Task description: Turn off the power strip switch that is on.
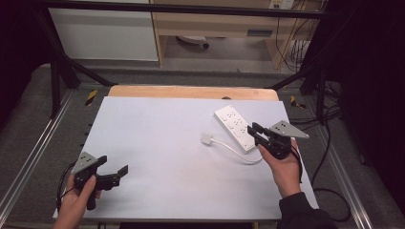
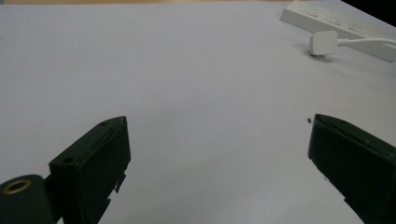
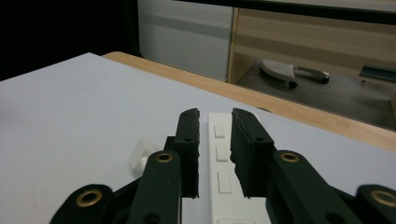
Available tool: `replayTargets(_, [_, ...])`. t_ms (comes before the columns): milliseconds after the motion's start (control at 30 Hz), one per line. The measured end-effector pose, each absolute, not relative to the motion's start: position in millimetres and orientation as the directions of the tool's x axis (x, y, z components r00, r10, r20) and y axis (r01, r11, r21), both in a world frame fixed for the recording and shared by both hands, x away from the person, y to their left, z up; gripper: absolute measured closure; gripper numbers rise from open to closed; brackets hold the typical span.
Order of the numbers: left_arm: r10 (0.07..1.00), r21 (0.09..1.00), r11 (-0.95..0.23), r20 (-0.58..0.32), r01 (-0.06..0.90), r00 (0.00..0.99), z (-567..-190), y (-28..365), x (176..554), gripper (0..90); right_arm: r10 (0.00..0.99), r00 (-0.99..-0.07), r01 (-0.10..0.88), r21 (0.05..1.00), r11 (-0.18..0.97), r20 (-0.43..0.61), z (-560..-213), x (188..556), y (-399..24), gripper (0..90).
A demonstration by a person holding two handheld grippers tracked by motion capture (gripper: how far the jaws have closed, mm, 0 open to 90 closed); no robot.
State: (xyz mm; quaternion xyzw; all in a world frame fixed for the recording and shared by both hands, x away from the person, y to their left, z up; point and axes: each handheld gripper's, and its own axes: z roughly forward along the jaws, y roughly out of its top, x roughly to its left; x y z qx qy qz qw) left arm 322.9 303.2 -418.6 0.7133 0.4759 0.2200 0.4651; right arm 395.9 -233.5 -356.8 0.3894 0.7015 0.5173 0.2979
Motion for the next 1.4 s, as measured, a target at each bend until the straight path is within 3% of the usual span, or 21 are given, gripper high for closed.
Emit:
replayTargets(500, [0.875, 0.873, -0.117, -0.135, 0.474, 0.465, -419.0, 302.8, 322.4, 5.6, 0.864, -0.501, 0.185, 0.969, 0.161, -0.048, -346.2, 410.7, -234.3, 89.1])
replayTargets(1033, [0.873, 0.871, -0.122, -0.134, 0.476, 0.468, -419.3, 302.6, 322.3, 5.6, 0.853, -0.520, 0.202, 0.965, 0.168, -0.040, -351.3, 426.9, -228.8, 90.0])
replayTargets(1400, [0.873, 0.868, -0.127, -0.132, 0.481, 0.470, -419.7, 302.4, 322.2, 5.6, 0.855, -0.518, 0.271, 0.954, 0.129, 0.032, -359.0, 443.7, -228.1, 90.0])
